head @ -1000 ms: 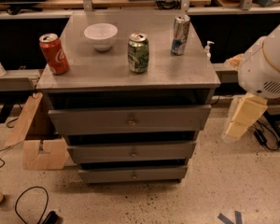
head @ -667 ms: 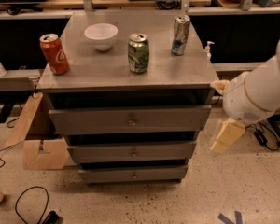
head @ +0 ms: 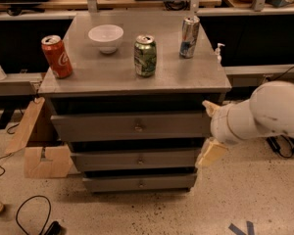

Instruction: Open middle drawer

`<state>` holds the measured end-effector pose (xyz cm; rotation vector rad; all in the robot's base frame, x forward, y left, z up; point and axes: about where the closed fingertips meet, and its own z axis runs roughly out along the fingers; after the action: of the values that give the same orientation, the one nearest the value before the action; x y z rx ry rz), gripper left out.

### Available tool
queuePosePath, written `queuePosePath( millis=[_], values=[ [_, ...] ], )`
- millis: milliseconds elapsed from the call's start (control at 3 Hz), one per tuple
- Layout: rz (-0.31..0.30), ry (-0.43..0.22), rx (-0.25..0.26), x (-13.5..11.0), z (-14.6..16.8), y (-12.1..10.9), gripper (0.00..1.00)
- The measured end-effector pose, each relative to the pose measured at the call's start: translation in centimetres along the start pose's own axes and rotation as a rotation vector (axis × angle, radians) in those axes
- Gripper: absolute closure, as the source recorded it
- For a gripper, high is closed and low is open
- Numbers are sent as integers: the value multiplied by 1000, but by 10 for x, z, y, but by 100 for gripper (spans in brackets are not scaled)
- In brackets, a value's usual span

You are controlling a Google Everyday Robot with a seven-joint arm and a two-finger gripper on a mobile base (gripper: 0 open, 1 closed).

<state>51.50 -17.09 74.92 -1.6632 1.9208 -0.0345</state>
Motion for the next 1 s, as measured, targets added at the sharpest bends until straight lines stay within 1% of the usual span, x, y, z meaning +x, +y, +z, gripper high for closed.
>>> queuePosePath(
  millis=[333,667,1000],
  values=[
    [-23,12,12,7,35,10,0],
    [-23,75,-20,22,65,34,0],
    [0,84,-24,23,66,37,0]
  ],
)
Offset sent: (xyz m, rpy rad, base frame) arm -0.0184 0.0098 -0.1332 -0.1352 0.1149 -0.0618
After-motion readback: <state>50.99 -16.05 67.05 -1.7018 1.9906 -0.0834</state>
